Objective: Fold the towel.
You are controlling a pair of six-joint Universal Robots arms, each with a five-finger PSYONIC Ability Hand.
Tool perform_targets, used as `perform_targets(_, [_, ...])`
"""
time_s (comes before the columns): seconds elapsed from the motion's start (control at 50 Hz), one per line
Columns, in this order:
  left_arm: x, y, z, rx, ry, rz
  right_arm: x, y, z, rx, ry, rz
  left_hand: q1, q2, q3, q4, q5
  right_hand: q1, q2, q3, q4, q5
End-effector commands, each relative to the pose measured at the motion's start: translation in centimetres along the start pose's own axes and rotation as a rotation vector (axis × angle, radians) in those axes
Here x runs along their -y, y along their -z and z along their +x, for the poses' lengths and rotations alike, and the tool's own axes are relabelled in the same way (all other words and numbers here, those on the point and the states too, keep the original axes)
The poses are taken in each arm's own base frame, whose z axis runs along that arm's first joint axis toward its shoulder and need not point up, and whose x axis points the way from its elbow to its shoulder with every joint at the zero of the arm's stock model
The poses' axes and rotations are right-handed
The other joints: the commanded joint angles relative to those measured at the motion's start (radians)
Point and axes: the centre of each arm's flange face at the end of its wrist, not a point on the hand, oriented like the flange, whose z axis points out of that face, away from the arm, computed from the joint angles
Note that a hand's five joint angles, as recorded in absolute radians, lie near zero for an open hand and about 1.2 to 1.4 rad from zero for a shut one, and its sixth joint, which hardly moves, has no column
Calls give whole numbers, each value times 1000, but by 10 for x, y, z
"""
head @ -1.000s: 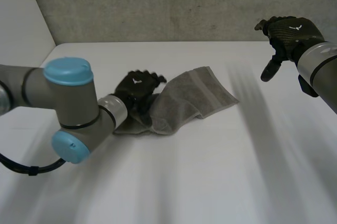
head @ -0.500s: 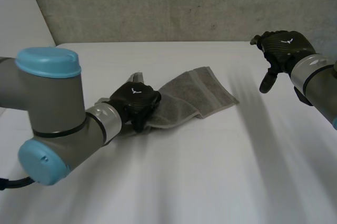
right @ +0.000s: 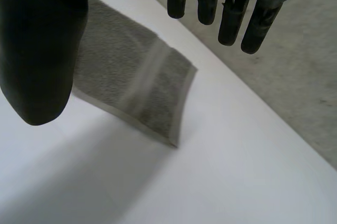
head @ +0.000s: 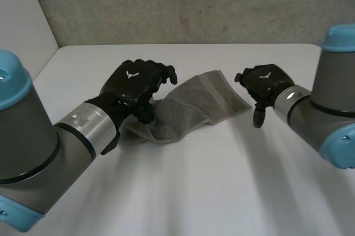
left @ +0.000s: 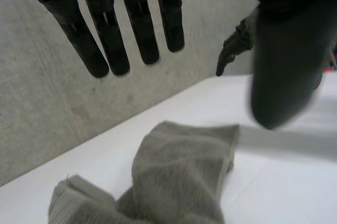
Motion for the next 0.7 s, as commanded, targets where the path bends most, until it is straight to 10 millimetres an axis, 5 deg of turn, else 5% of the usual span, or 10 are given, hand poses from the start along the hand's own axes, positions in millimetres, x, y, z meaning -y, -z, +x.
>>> perform_targets(0.02, [-43, -19, -18, 20, -261, -144, -11, -32, -28, 80, -75, 35, -123, -137, -136, -130, -305, -6, -67, -66, -78, -60])
perform_targets(0.22, [-83, -47, -55, 54, -404, -251, -31, -82, -53, 126, -179, 33, -123, -137, -136, -130, -306, 104, 43, 44, 32, 50])
perform_targets(0.42, [-94, -62, -62, 59, -399, -260, -44, -118, -81, 159, -169, 57, -76, -90, -89, -83, -258, 292, 231, 232, 220, 238])
perform_targets(0.48, [-95, -64, -63, 63, -395, -259, -44, -121, -87, 175, -185, 57, 50, 37, 37, 43, -132, 466, 404, 405, 393, 411])
perform_targets(0.52, [-94, -65, -63, 67, -395, -253, -42, -121, -90, 183, -228, 59, 183, 169, 169, 175, 0, 842, 780, 782, 770, 787])
perform_targets(0.54, [-92, -66, -63, 73, -395, -241, -42, -121, -90, 183, -228, 59, 377, 363, 364, 370, 195, 844, 783, 784, 772, 790])
perform_targets(0.56, [-89, -66, -63, 80, -391, -225, -39, -120, -89, 182, -258, 64, 519, 505, 505, 511, 336, 1094, 1033, 1034, 1022, 1040])
perform_targets(0.62, [-80, -66, -61, 89, -362, -192, -31, -117, -86, 180, -320, 76, 780, 766, 766, 772, 597, 1216, 1155, 1156, 1144, 1161])
perform_targets(0.7, [-60, -62, -62, 109, -312, -140, -11, -110, -70, 157, -350, 116, 840, 826, 826, 832, 657, 1216, 1155, 1156, 1144, 1161])
